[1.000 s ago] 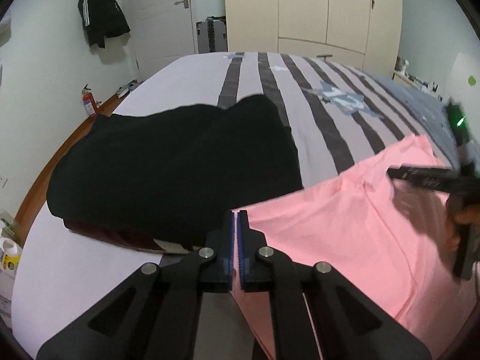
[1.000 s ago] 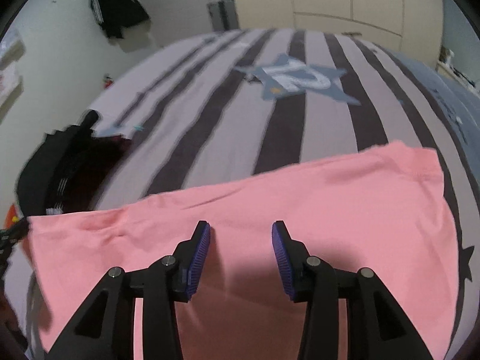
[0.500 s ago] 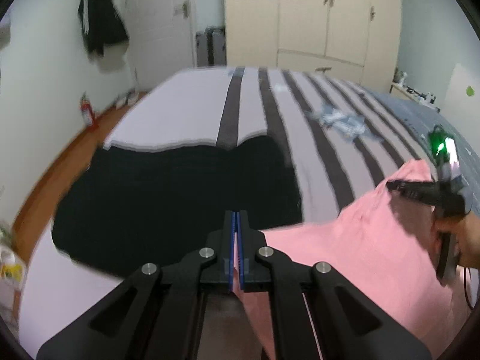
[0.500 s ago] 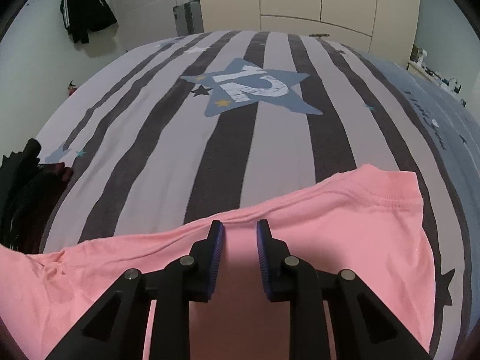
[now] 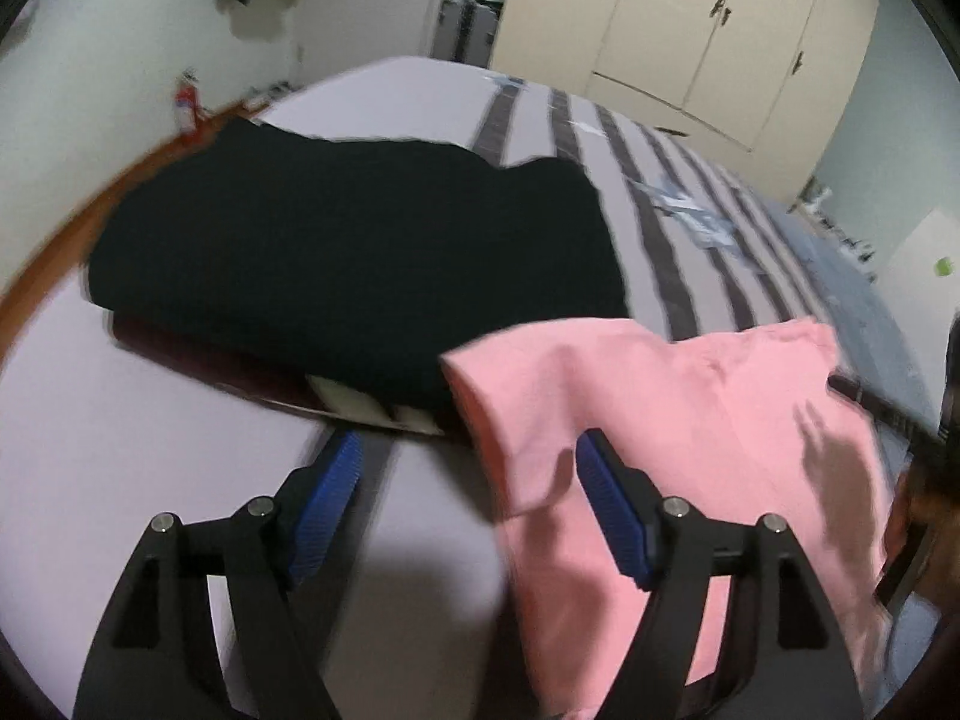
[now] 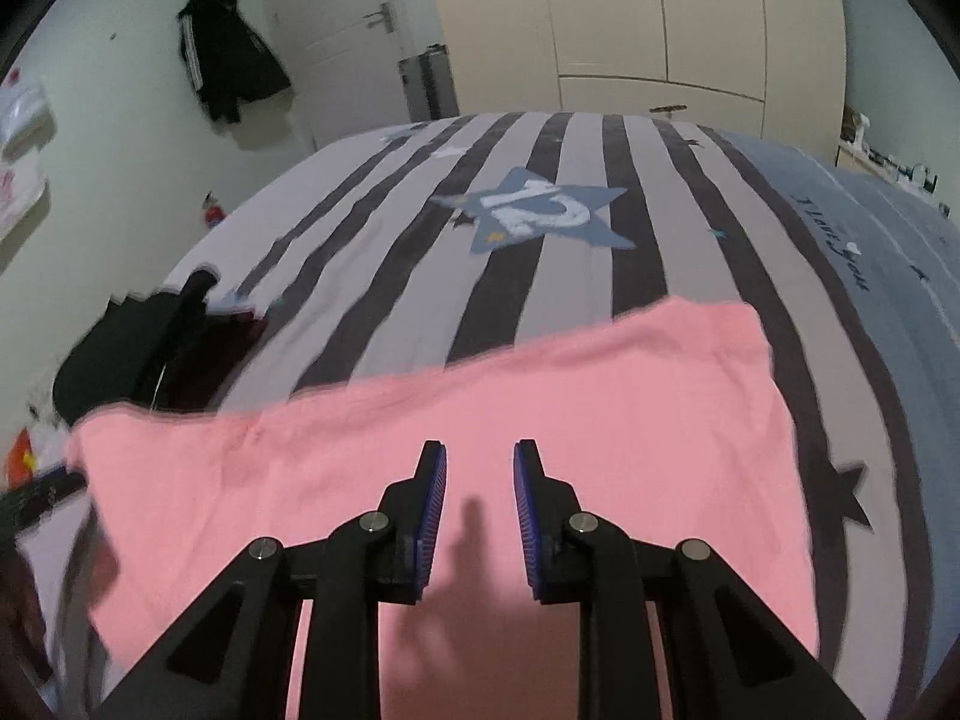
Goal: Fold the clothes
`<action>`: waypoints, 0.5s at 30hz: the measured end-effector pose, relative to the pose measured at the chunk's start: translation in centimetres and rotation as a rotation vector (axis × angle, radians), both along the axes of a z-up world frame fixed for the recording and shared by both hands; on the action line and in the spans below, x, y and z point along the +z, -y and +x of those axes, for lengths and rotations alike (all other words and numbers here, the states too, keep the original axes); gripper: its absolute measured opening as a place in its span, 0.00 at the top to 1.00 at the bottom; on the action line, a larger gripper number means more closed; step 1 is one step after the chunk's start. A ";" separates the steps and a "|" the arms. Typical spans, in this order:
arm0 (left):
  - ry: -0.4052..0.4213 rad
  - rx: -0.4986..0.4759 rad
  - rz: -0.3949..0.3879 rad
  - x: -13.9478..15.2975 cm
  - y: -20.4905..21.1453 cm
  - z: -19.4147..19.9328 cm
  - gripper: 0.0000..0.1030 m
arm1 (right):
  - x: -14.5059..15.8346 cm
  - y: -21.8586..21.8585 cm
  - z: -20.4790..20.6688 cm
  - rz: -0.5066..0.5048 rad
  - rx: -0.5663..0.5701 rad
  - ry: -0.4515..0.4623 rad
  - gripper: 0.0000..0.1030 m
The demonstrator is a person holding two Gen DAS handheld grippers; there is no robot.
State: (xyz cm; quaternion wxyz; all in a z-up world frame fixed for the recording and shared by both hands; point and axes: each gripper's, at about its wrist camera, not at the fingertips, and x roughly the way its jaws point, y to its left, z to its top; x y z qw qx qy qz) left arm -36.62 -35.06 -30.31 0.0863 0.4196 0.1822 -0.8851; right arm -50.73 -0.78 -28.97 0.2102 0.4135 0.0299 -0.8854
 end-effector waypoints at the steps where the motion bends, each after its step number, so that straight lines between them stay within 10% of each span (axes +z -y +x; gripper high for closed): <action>1: 0.023 -0.002 0.013 -0.7 0.1 -0.2 0.29 | -0.1 -0.4 0.9 0.015 0.002 -0.001 0.81; 5: 0.023 -0.023 0.080 -1.8 0.4 -0.9 0.32 | -0.5 -3.1 3.1 0.043 -0.024 0.013 0.81; 9: 0.018 -0.095 0.108 -2.0 -0.3 -1.3 0.72 | -0.8 -6.6 4.1 0.070 -0.091 0.009 0.78; 15: 0.027 -0.100 0.097 -1.3 -0.6 -1.2 0.89 | -2.4 -10.5 4.8 0.090 -0.173 0.058 0.78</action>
